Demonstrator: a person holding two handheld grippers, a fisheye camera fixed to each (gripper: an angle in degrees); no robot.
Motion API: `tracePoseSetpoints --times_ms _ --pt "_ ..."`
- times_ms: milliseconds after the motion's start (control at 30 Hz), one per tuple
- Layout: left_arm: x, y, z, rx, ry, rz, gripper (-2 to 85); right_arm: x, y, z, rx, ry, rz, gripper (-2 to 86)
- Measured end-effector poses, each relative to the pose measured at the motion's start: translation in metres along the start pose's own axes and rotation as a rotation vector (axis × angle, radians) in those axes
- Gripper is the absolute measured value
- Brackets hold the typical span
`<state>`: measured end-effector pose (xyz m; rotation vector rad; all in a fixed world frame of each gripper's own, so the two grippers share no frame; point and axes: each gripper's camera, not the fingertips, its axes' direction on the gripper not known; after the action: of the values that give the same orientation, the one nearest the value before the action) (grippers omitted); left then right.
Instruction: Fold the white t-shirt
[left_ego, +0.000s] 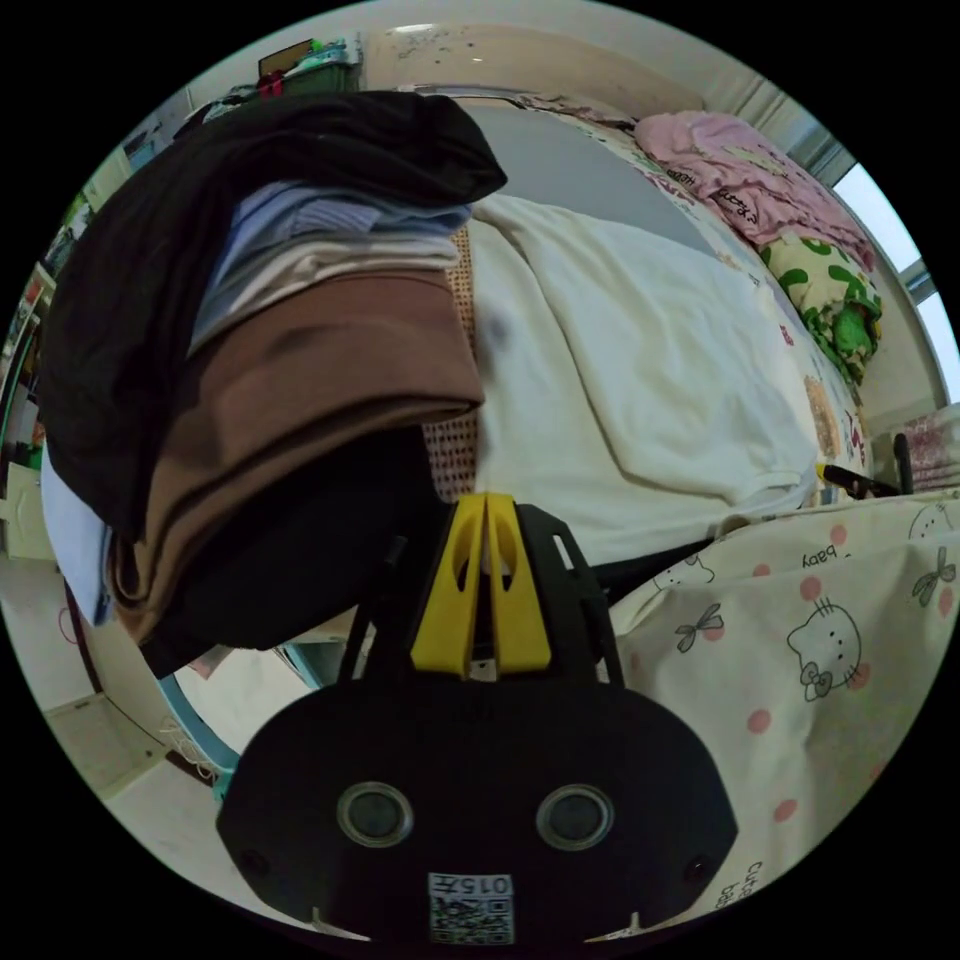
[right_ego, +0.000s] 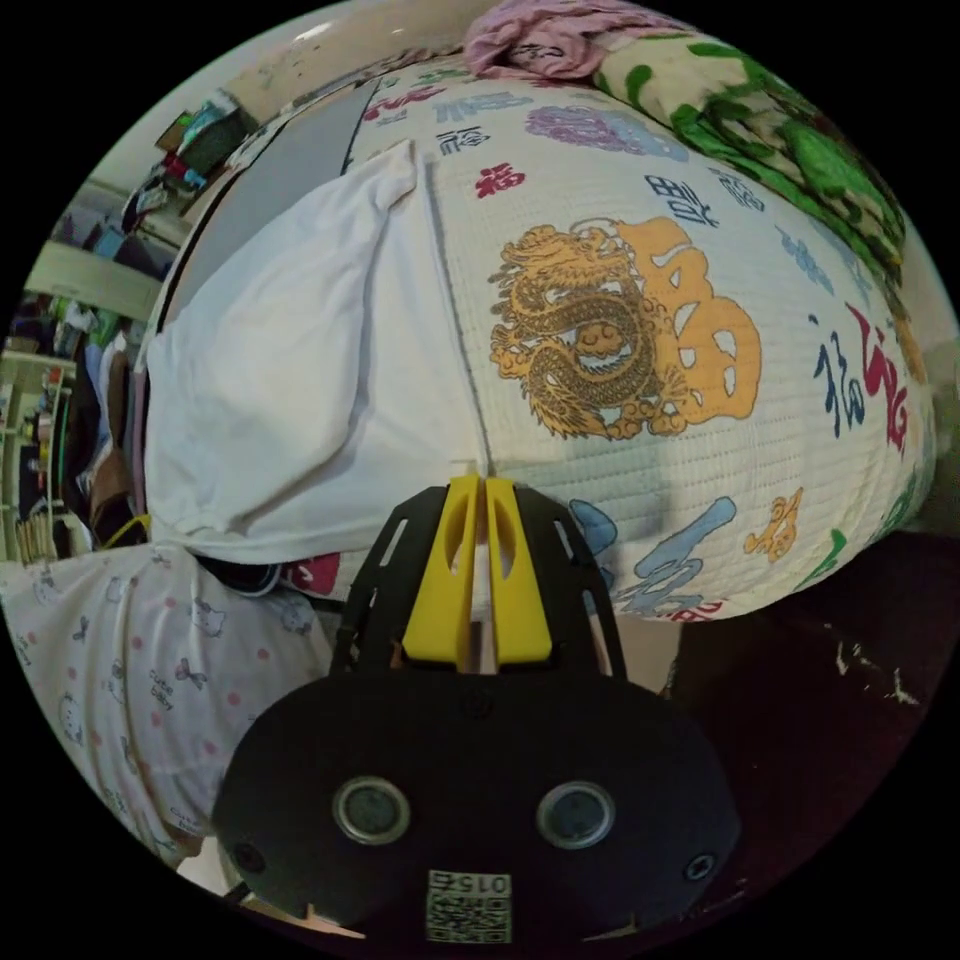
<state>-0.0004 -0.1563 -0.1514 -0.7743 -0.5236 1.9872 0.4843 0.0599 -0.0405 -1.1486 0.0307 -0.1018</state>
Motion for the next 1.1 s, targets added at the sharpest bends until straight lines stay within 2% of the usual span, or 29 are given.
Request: tracePoseSetpoints --times_ms 367,567,667,767,967,1100 --pt "0.041 0.001 -0.015 -0.028 -0.151 0.141 -0.5 0.04 0.038 0.024 0.021 0.024 -0.055 1.0" --pt "0.043 -0.007 -0.033 0.016 -0.043 0.115 -0.3 0.091 0.086 0.023 0.073 -0.108 -0.054 3.8" --pt "0.055 -0.008 -0.059 0.113 -0.033 0.189 -0.1 0.084 0.119 0.004 0.197 -0.105 -0.172 5.0" --pt "0.082 -0.017 -0.08 0.192 -0.002 0.355 0.5 0.055 0.134 -0.006 0.277 -0.079 -0.342 6.0" --pt "0.142 -0.071 -0.068 0.168 0.176 0.597 3.3 -0.024 0.122 0.02 0.21 -0.117 -0.726 9.0" --pt "0.186 -0.101 -0.038 0.048 0.284 0.82 7.3 -0.051 0.111 0.063 0.09 -0.111 -0.856 10.5"
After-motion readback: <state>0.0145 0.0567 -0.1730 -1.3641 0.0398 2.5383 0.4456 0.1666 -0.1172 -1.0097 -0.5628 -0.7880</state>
